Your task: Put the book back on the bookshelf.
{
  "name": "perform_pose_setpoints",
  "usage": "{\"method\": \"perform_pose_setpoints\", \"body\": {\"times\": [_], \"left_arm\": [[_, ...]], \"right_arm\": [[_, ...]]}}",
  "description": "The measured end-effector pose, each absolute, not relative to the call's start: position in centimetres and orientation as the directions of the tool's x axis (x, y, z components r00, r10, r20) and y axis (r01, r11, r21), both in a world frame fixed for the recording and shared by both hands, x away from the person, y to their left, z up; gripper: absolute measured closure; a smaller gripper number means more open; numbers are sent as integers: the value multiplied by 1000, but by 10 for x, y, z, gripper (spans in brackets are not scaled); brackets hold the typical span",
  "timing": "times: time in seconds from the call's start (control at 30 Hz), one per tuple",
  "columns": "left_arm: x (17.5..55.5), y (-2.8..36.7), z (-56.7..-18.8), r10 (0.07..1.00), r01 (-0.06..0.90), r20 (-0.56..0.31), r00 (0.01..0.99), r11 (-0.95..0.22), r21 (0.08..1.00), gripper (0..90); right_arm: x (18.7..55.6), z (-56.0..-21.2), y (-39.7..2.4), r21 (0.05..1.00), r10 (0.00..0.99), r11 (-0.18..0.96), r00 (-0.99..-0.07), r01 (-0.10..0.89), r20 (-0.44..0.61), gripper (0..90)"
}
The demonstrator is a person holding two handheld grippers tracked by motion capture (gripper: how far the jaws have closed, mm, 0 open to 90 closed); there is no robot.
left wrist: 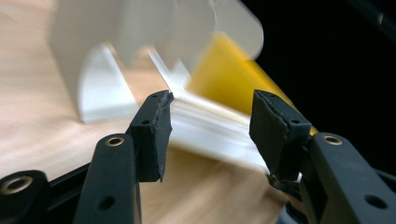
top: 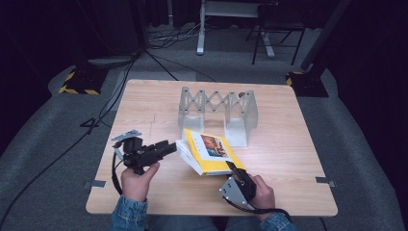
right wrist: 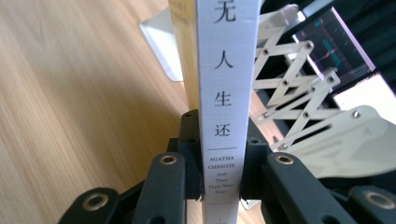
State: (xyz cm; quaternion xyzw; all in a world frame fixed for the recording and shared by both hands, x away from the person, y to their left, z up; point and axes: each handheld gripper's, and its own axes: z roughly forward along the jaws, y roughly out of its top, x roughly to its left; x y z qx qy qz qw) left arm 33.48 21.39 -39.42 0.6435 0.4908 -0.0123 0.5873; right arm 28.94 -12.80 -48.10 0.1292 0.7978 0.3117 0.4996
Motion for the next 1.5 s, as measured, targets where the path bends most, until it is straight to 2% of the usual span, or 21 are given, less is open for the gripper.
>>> {"method": "perform_pose_setpoints", "body": {"times": [0.2, 0.4, 0.53, 0.93, 1.07, 1.17, 1.5], "left_arm": [[334, 235, -401, 745, 610, -504, 438, 166, 775, 479], [347, 235, -438, 859, 649, -358, 366, 40, 760, 508], [355, 230, -463, 885, 695, -318, 339, -8, 719, 511], [365, 210, -493, 925, 709, -27, 380, -272, 651, 477], [366, 214, -500, 916, 664, -18, 400, -276, 695, 439], [367, 217, -504, 911, 641, -23, 412, -272, 717, 375], [368, 216, -504, 914, 645, -24, 404, -266, 717, 354]], "right_arm": [[289, -461, -145, 737, 618, 673, -497, -66, -609, 762], [289, -441, -154, 791, 668, 608, -496, -68, -555, 762], [291, -428, -159, 825, 702, 561, -490, -66, -517, 762], [303, -405, -179, 893, 788, 447, -453, -46, -417, 762], [311, -400, -184, 901, 809, 432, -427, -34, -404, 762], [319, -398, -188, 915, 829, 404, -419, -9, -370, 762], [348, -396, -193, 943, 868, 327, -413, 58, -276, 763]]}}
